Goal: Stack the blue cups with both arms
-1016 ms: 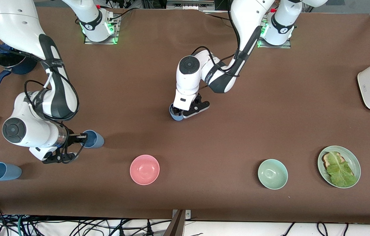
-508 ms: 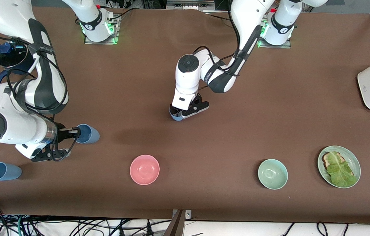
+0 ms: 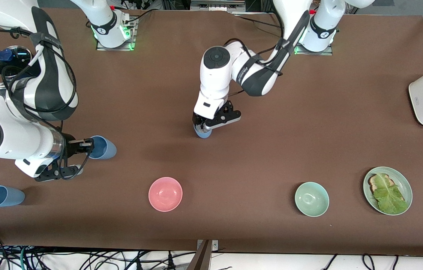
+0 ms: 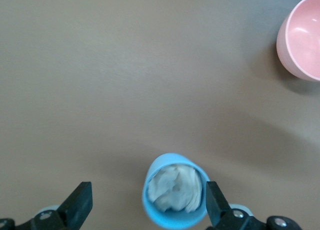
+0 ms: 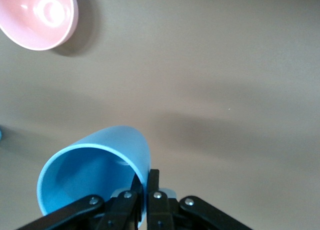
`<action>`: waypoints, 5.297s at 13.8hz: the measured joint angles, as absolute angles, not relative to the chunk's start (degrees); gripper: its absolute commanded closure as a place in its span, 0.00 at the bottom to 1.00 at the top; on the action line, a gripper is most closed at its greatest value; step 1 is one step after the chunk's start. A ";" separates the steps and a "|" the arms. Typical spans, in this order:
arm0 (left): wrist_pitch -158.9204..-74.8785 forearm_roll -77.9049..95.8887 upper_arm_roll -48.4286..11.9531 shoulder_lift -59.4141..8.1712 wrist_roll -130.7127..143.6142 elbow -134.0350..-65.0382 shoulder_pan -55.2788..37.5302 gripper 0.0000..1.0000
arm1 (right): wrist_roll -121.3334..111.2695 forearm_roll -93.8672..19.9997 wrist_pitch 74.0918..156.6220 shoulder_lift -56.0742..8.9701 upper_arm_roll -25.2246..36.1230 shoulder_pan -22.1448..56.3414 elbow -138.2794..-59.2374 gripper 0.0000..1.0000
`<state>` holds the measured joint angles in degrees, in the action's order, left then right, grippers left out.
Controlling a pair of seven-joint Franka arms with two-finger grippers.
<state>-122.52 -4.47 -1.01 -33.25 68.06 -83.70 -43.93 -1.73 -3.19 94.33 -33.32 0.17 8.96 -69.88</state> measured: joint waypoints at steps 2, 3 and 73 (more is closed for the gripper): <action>-114.73 -4.37 -1.00 -31.48 65.70 -79.84 -43.66 0.00 | 1.38 -3.20 92.45 -33.24 0.07 10.57 -67.96 1.00; -111.90 -3.98 -0.96 -30.69 64.23 -78.29 -43.33 0.00 | 3.43 -3.20 92.05 -33.21 0.02 11.57 -67.43 1.00; -84.89 0.83 5.89 1.50 -2.87 -88.85 -5.17 0.00 | 25.96 -0.56 92.31 -24.83 2.32 24.38 -71.27 0.00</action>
<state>-84.89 0.83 5.89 1.50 -2.87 -88.85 -5.17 25.96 -0.56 92.31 -24.83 2.32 24.38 -71.27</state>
